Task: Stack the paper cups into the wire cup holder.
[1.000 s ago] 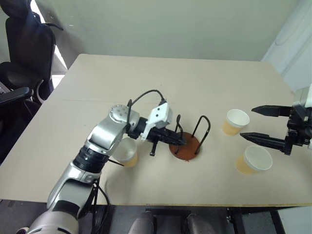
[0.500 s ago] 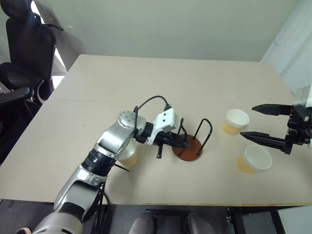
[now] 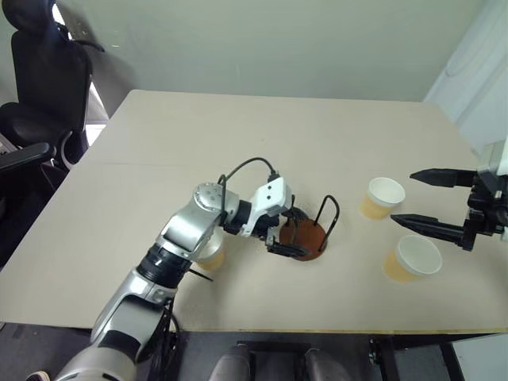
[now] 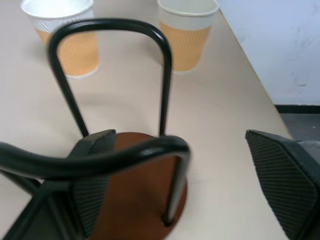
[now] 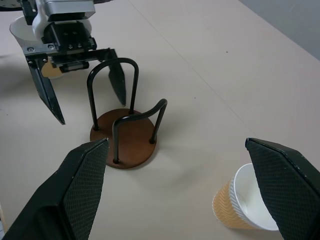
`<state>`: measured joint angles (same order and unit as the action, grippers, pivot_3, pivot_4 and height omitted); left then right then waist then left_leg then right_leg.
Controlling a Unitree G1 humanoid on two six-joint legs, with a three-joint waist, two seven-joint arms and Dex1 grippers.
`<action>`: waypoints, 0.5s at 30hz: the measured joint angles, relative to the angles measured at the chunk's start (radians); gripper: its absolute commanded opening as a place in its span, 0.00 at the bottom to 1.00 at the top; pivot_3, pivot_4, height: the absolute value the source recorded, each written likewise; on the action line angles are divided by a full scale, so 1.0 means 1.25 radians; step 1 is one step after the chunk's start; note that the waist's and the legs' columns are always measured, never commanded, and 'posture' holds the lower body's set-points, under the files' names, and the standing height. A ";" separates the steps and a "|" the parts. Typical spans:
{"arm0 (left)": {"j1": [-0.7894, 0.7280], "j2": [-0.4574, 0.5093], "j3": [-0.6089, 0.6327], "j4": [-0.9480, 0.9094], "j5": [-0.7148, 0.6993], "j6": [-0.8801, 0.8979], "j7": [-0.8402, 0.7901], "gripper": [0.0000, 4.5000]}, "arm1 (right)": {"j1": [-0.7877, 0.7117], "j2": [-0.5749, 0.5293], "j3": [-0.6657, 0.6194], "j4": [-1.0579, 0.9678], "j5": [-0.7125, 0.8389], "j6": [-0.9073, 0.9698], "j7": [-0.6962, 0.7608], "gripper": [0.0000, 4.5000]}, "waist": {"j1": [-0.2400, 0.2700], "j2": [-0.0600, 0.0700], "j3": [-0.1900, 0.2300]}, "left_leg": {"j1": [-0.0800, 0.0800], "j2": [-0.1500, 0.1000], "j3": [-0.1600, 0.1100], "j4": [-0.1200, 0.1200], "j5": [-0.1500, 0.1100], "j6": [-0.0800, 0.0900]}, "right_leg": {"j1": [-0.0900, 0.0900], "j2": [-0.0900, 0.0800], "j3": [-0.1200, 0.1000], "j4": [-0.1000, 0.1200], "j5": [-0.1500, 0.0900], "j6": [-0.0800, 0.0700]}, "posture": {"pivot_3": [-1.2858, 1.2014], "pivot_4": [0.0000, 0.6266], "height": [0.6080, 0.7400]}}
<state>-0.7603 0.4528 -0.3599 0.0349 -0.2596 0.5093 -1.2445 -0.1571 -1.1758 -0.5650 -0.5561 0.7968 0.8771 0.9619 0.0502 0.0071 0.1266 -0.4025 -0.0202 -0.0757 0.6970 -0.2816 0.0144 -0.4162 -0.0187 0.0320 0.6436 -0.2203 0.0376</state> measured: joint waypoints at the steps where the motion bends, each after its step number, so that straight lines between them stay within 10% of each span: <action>1: 0.000 0.005 0.000 -0.001 0.000 0.000 -0.002 0.99 | 0.000 0.000 0.001 0.000 0.000 -0.001 0.000 1.00 | 0.000 0.000 0.000 | 0.000 0.000 0.000 0.000 0.000 0.000 | 0.000 0.000 0.000 0.000 0.000 0.000 | 0.52 0.24 1.00; 15: -0.050 0.093 0.024 0.014 0.022 -0.067 -0.045 0.99 | -0.012 0.000 0.035 0.011 -0.005 -0.009 -0.001 1.00 | -0.002 0.000 0.000 | 0.000 0.000 0.000 0.000 0.000 0.001 | 0.000 0.000 0.000 0.000 0.000 0.000 | 0.52 0.24 1.00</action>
<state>-0.8229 0.5685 -0.3302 0.0530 -0.2324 0.4257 -1.3003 -0.1724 -1.1759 -0.5209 -0.5417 0.7901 0.8652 0.9611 0.0472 0.0072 0.1266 -0.4028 -0.0202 -0.0759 0.6976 -0.2821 0.0153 -0.4162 -0.0187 0.0320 0.6435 -0.2204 0.0379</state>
